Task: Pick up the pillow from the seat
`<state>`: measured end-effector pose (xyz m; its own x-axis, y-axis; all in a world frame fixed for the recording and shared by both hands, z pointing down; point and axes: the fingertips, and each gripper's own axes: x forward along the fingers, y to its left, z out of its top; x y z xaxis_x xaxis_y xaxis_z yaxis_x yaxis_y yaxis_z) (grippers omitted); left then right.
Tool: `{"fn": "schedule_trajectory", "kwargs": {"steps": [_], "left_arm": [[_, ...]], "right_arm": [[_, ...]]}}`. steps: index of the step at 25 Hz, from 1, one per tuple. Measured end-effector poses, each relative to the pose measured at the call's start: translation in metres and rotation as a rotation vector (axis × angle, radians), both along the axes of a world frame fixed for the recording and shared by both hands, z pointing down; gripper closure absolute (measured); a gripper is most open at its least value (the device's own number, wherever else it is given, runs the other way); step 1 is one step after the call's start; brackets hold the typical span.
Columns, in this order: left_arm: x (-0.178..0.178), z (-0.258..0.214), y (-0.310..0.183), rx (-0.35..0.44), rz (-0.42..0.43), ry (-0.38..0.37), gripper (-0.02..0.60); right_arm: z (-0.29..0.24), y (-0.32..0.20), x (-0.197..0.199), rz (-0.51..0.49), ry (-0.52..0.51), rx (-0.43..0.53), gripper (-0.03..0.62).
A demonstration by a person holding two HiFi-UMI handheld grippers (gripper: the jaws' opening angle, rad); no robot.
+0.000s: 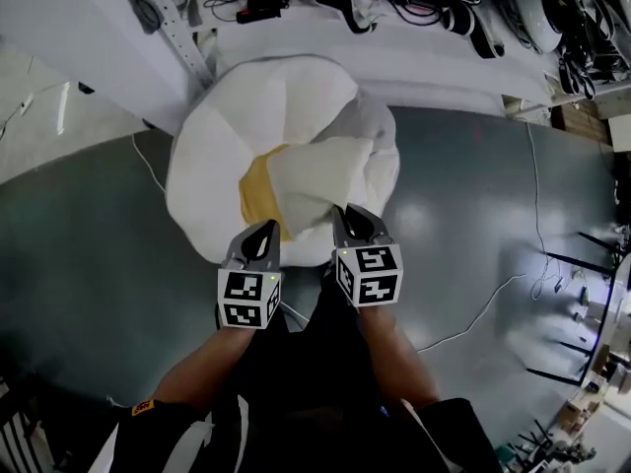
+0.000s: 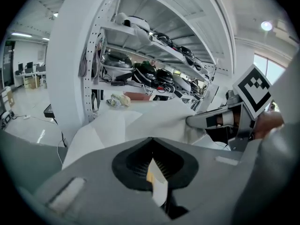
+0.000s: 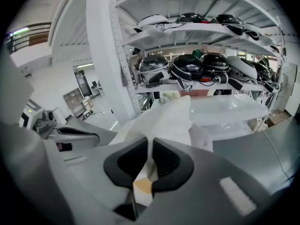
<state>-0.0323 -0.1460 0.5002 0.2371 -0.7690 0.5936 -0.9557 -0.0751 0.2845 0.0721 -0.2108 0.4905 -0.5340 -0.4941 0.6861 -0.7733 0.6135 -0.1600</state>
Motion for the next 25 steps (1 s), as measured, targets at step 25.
{"fn": "schedule_trajectory", "kwargs": {"steps": [25], "left_arm": [[0.015,-0.184,0.052,0.228,0.072,-0.029,0.578]], "right_arm": [[-0.166,0.090,0.048,0.080,-0.043,0.188,0.563]]}}
